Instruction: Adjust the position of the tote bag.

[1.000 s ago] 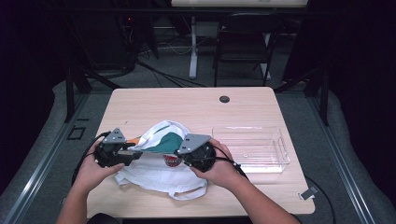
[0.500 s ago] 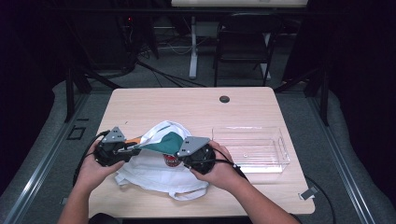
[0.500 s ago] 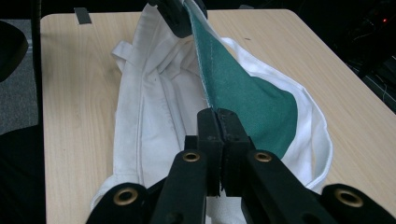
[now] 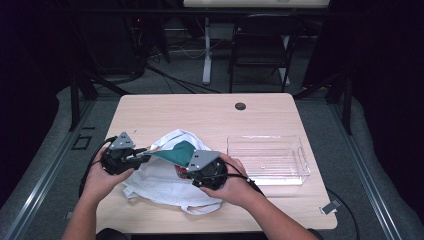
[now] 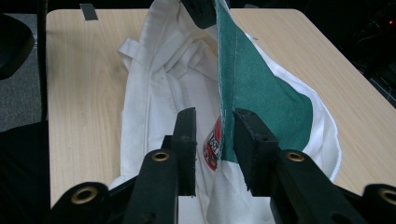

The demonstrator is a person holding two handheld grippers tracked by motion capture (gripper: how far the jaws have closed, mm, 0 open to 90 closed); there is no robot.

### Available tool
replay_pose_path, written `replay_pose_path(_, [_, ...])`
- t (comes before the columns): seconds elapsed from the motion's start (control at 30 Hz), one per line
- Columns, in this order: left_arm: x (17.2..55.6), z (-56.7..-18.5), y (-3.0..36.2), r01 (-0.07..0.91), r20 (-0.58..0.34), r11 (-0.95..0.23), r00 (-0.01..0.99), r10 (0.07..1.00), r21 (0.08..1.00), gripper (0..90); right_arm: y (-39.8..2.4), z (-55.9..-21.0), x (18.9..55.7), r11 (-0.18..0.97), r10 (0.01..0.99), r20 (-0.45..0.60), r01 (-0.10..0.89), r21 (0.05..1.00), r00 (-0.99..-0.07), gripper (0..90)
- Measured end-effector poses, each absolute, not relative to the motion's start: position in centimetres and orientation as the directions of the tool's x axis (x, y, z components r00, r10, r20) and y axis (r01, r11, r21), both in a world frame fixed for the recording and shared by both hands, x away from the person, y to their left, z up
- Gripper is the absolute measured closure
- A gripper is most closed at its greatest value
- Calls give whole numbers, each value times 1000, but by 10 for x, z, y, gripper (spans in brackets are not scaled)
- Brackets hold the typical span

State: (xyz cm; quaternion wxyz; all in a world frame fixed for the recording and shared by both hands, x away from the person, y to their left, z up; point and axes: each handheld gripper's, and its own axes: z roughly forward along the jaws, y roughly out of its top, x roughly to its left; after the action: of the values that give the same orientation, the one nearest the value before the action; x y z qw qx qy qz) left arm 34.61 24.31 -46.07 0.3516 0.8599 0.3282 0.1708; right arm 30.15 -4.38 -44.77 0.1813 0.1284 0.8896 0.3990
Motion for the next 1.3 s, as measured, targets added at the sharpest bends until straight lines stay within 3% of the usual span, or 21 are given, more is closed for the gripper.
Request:
replay_pose_path(0.37, [353,-455,237,443,71,-524,711,700,727,692,-42,-450,304,662,397,-251,86,744,-883,688])
replay_pose_path(0.7, [358,-452,235,446,72,-511,699,712,735,695,-45,-445,309,691,419,-304,83,718,-856,860])
replay_pose_path(1.3, [370,-453,230,459,59,-500,691,720,734,698,-49,-435,326,716,439,-359,78,694,-824,883])
